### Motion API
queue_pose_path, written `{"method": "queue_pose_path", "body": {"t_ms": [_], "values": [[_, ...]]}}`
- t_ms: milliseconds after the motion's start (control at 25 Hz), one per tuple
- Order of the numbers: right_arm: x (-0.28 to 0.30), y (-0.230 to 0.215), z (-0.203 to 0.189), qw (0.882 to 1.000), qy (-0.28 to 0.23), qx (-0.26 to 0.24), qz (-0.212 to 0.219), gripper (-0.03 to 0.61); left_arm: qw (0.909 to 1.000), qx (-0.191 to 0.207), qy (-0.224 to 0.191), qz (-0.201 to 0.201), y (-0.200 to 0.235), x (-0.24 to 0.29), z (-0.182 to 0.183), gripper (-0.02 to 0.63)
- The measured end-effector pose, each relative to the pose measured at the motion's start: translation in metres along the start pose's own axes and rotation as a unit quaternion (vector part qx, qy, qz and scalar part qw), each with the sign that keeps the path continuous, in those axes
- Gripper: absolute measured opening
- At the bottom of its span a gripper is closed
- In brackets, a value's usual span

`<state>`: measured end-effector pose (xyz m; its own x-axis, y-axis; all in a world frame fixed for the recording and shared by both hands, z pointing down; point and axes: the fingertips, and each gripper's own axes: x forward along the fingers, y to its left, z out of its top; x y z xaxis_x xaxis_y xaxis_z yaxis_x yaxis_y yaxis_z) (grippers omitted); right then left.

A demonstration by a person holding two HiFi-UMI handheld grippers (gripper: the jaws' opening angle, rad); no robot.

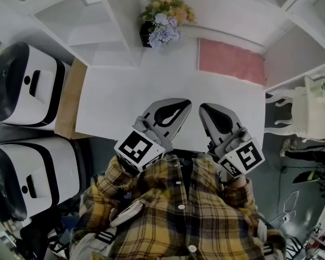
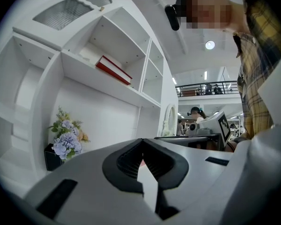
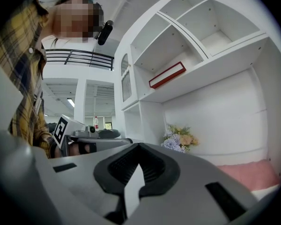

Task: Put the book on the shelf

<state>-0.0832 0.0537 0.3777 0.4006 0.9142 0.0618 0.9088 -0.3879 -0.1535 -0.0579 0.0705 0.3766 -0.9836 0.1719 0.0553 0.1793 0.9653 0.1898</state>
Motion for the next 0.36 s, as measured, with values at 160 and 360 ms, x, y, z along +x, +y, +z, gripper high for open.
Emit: {"method": "queue_pose_path", "body": {"t_ms": [160, 360], "values": [[0.0, 0.0008, 0.003, 1.0, -0.001, -0.005, 0.002, 0.017, 0.9999, 0.012, 0.003, -0.012, -0.0012, -0.0018, 0.003, 0.02], [0.0007, -0.0034, 0.0068, 1.0, -0.004, -0.012, 0.0, 0.017, 0.9987, 0.034, 0.013, -0.035, -0.003, 0.004, 0.0059, 0.02]]}}
